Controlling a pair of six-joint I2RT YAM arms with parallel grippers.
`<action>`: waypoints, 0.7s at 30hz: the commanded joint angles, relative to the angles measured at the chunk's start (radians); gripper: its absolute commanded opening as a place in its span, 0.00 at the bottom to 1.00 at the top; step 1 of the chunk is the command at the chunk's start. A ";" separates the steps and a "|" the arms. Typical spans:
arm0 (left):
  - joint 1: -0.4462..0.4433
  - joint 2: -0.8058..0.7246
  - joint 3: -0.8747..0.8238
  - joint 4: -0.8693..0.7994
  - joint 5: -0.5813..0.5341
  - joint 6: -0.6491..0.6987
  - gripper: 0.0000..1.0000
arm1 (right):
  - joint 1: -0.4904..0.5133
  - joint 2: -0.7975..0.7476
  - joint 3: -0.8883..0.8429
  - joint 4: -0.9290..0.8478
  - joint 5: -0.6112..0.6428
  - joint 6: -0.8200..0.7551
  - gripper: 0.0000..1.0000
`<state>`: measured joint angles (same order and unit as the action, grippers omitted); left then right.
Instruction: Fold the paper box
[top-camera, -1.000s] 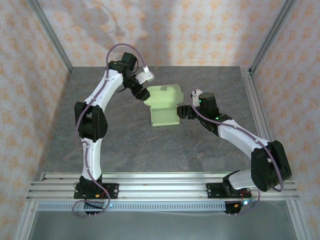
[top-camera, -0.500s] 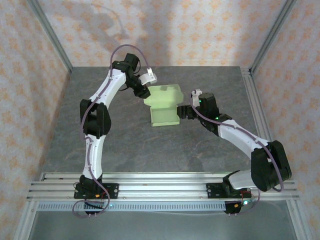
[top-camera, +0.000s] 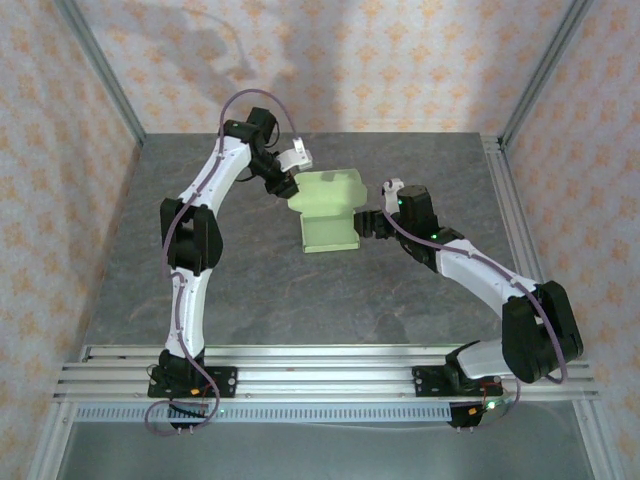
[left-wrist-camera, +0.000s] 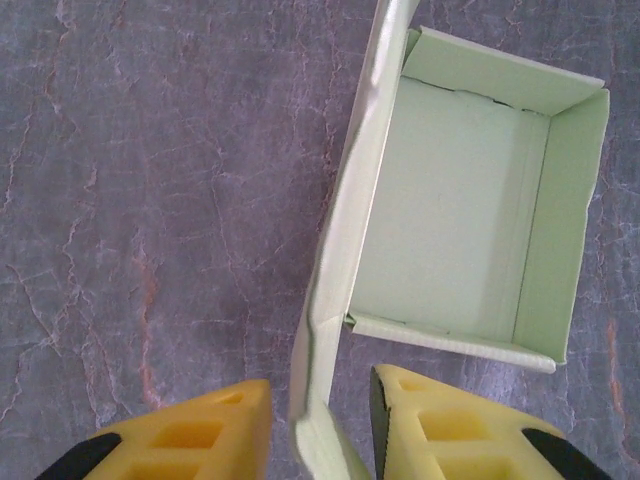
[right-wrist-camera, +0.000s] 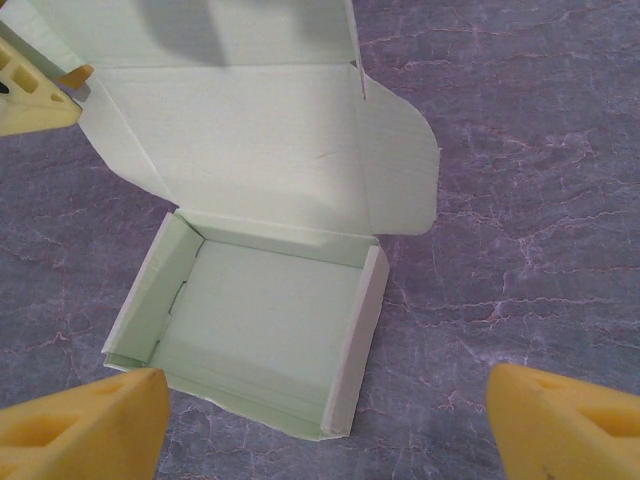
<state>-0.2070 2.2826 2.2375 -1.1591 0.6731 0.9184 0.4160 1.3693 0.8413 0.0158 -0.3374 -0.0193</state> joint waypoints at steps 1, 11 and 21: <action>0.013 0.011 0.025 -0.041 0.010 0.016 0.33 | 0.000 -0.002 0.020 -0.004 0.002 0.014 0.82; 0.014 0.032 0.037 -0.043 0.037 0.017 0.24 | 0.000 0.001 0.030 -0.011 -0.002 0.016 0.82; 0.013 0.048 0.048 -0.060 0.051 0.026 0.12 | -0.001 -0.001 0.026 -0.013 0.002 0.014 0.82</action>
<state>-0.1982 2.3196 2.2509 -1.1717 0.7006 0.9241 0.4160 1.3697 0.8448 0.0147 -0.3378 -0.0116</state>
